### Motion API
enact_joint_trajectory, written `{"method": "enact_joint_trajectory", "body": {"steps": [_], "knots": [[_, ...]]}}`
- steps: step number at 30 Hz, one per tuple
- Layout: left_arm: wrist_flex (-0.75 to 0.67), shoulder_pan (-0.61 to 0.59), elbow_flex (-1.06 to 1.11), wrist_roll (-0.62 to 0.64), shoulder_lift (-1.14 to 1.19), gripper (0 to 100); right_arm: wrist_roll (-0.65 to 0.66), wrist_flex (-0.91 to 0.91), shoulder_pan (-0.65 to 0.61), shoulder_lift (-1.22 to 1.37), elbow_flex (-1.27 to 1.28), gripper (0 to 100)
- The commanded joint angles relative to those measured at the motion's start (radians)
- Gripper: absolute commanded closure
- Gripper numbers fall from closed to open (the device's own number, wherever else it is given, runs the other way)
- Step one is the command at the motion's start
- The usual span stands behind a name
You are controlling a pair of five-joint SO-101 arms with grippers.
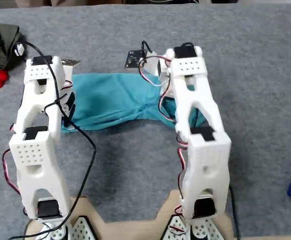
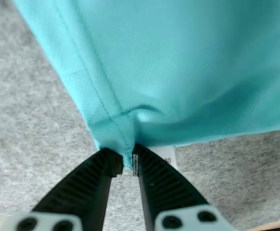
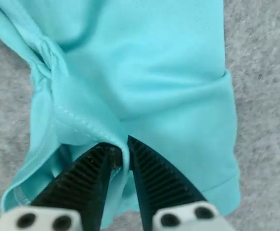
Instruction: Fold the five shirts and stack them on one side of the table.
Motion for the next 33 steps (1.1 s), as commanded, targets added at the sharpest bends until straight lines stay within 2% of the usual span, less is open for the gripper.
{"method": "enact_joint_trajectory", "body": {"steps": [1,4,10,13,18,22,29,33], "knots": [[0.014,0.026,-0.011,-0.005,-0.016,98,0.014,0.074,0.013,0.082,-0.245,99.0],[0.014,0.035,-0.011,-0.005,-0.016,98,0.014,0.135,0.004,0.162,-0.384,96.9],[0.014,0.037,-0.011,-0.005,-0.016,98,0.014,0.279,-0.018,0.248,-0.596,77.3],[0.014,0.034,-0.011,-0.005,-0.016,98,0.009,0.293,-0.016,0.249,-0.641,69.4],[0.014,0.028,-0.009,-0.005,-0.016,98,-0.040,0.293,-0.007,0.185,-0.598,68.0],[0.015,0.028,-0.009,-0.005,-0.016,98,-0.054,0.295,-0.007,0.051,-0.424,68.0],[0.015,0.029,-0.009,-0.005,-0.016,98,0.015,0.275,-0.027,-0.329,0.160,68.0],[0.015,0.037,-0.011,-0.005,-0.016,98,0.037,0.107,-0.022,-0.553,0.564,68.0]]}}
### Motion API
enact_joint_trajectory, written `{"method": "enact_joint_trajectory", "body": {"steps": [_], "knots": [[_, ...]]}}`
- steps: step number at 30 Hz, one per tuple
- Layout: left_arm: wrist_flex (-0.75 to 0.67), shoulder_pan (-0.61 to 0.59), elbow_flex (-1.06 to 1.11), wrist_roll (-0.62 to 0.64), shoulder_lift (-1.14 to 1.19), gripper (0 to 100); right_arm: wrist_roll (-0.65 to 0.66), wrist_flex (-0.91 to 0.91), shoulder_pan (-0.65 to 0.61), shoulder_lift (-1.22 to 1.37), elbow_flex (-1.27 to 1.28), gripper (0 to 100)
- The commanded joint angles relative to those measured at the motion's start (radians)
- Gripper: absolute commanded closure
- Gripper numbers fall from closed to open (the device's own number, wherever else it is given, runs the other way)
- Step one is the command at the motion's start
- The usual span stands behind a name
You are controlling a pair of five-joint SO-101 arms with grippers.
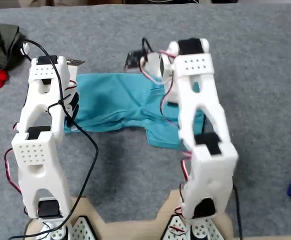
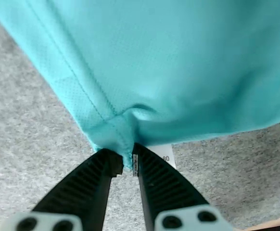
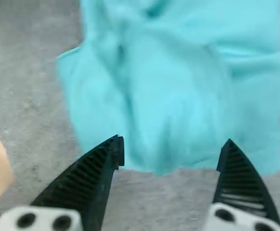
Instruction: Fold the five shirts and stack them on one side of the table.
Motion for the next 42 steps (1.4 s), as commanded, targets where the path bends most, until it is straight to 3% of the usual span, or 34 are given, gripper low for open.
{"method": "enact_joint_trajectory", "body": {"steps": [1,6,10,22,31,38,42], "knots": [[0.012,0.014,-0.011,-0.005,-0.016,98,0.031,-0.157,-0.012,-0.260,0.394,68.0],[0.012,0.014,-0.011,-0.005,-0.016,98,0.032,-0.359,-0.015,-0.458,0.806,68.0],[0.008,0.014,-0.011,-0.005,-0.012,98,0.031,-0.410,-0.015,-0.507,0.954,68.0],[0.008,0.014,-0.011,-0.005,-0.010,98,0.029,-0.588,-0.013,-0.492,1.095,68.1],[0.009,0.014,-0.011,-0.005,-0.010,98,0.009,-0.651,-0.005,-0.320,1.056,68.8],[0.011,0.014,-0.011,-0.005,-0.013,98,-0.015,-0.655,0.015,-0.300,1.038,86.7],[0.011,0.014,-0.011,-0.005,-0.015,98,-0.115,-0.701,0.024,-0.298,1.009,95.9]]}}
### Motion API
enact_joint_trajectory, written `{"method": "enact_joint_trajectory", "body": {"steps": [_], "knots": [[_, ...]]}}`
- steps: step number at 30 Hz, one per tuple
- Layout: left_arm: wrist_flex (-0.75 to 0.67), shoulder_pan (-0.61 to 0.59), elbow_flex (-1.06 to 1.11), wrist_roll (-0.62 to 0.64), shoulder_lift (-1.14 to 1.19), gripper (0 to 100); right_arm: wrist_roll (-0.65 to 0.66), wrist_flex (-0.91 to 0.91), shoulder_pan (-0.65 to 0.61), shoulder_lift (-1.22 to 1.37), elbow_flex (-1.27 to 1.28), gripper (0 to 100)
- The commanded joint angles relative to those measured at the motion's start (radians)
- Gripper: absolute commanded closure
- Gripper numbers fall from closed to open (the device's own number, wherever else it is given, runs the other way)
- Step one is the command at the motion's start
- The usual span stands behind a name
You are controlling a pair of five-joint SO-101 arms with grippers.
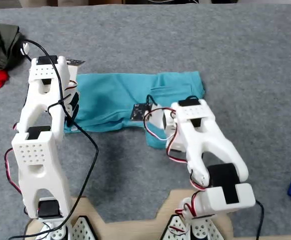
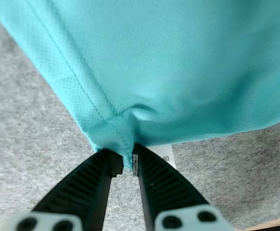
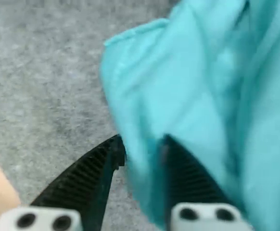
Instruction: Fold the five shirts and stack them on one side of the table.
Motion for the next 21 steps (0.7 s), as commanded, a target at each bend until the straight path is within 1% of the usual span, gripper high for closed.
{"method": "enact_joint_trajectory", "body": {"steps": [1,4,8,16,21], "knots": [[0.011,0.014,-0.011,-0.005,-0.015,98,-0.086,-0.052,0.024,0.012,-0.010,97.6],[0.012,0.014,-0.011,-0.005,-0.016,98,-0.104,-0.081,0.031,0.012,-0.027,99.2],[0.012,0.014,-0.011,-0.005,-0.016,98,-0.104,-0.064,0.033,0.004,-0.084,99.2],[0.014,0.014,-0.011,-0.005,-0.016,98,-0.106,0.141,0.033,0.012,-0.395,99.2],[0.014,0.014,-0.011,-0.005,-0.016,98,-0.101,0.181,0.027,0.013,-0.535,99.2]]}}
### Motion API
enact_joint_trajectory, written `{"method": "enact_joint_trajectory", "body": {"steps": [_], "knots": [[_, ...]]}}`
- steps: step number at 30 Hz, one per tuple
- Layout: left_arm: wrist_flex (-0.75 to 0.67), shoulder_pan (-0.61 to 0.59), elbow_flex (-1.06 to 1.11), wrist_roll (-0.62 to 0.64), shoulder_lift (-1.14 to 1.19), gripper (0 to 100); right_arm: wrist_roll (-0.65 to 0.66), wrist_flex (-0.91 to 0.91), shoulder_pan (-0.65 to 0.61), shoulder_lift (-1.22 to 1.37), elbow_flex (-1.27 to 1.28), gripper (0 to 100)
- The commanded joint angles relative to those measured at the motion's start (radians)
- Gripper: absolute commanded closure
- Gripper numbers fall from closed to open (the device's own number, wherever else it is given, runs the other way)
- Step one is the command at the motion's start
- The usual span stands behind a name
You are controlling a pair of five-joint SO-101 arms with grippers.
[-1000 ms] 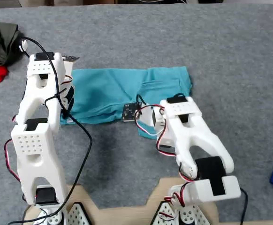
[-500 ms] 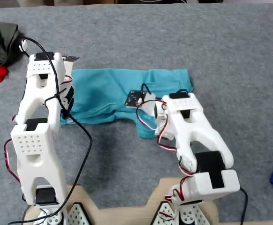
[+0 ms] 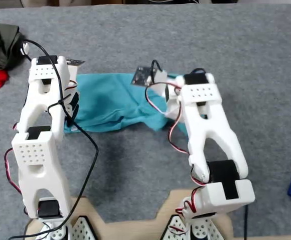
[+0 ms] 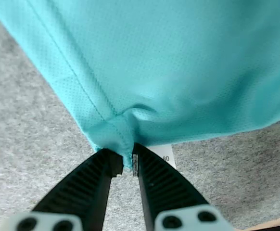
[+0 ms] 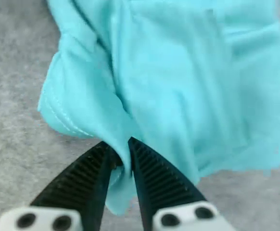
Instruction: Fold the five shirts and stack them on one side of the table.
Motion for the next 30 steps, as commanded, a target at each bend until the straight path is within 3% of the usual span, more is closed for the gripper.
{"method": "enact_joint_trajectory", "body": {"steps": [1,24,27,30], "knots": [[0.014,0.014,-0.011,-0.005,-0.016,98,-0.006,0.015,0.007,-0.001,-0.120,99.2],[0.054,0.014,-0.008,-0.005,-0.016,98,0.216,0.150,-0.041,0.387,-0.587,98.8],[0.054,0.011,-0.002,-0.005,-0.016,98,0.210,0.144,-0.045,0.414,-0.611,92.7],[0.055,0.015,-0.008,-0.005,-0.016,98,0.107,0.126,-0.044,0.435,-0.651,85.0]]}}
